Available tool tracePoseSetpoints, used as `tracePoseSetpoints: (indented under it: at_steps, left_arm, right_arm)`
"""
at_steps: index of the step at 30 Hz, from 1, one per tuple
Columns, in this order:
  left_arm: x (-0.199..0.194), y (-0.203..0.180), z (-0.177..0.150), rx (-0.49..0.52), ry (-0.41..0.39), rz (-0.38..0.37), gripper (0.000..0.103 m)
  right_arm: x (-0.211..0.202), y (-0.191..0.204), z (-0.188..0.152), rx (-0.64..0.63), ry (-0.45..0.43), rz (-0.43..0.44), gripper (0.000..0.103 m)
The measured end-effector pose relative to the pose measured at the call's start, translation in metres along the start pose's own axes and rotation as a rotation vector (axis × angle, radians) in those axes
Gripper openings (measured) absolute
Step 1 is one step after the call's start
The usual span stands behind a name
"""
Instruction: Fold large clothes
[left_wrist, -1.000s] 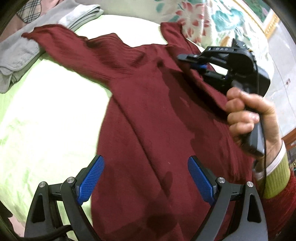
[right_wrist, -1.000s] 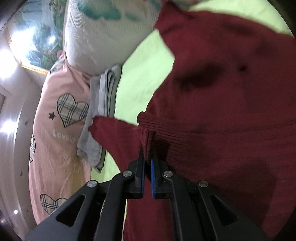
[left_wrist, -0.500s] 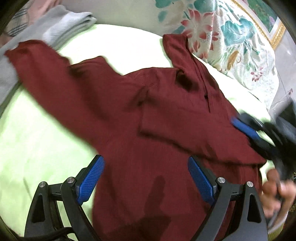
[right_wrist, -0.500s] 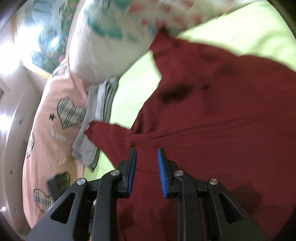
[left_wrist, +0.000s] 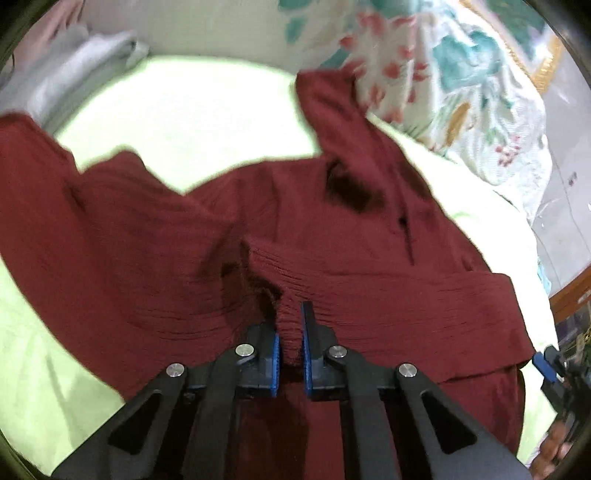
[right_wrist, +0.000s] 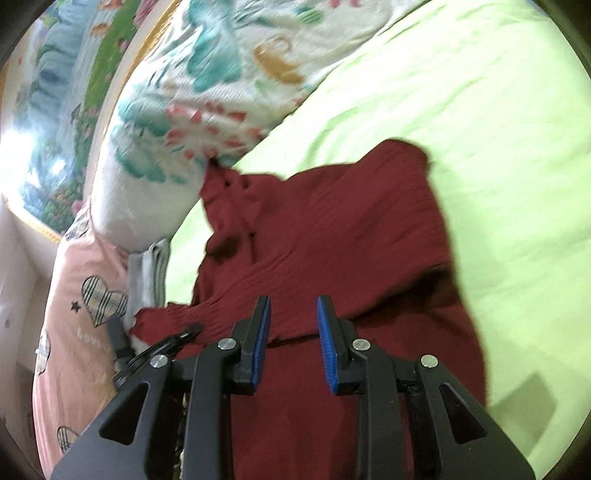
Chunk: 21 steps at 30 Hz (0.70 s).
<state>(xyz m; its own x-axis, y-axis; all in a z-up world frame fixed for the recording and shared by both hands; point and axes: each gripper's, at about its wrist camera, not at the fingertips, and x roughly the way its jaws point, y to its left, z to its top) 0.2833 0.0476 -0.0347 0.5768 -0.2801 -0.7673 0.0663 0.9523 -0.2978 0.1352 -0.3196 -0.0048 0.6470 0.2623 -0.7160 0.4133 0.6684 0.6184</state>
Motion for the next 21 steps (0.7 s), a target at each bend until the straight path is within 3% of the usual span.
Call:
tracePoseSetpoints:
  at_steps: [3,7,10,12,17,21]
  left_arm:
    - [-0.014,0.017,0.005,-0.024,-0.056,0.045,0.007]
    - [-0.006,0.050,0.004,-0.089,-0.018,0.066,0.007]
    - [0.000,0.051,-0.001,-0.075,-0.018,0.085,0.007]
    - [-0.001,0.052,-0.004,-0.069,-0.022,0.095,0.007]
    - [0.001,0.057,-0.005,-0.092,-0.025,0.110,0.007]
    - [-0.001,0.056,-0.010,-0.070,-0.021,0.130,0.007]
  right_arm:
    - [-0.012,-0.011,0.010,0.004,-0.032,-0.041,0.027]
    - [-0.016,-0.025,0.028,0.003,-0.058,-0.114,0.027]
    - [-0.010,-0.037,0.040,0.014,-0.066,-0.159,0.040]
    - [0.002,-0.040,0.048,-0.010,-0.045,-0.170,0.052]
    - [0.040,-0.045,0.063,-0.036,0.033,-0.179,0.052]
    - [0.072,-0.061,0.080,0.021,0.090,-0.115,0.054]
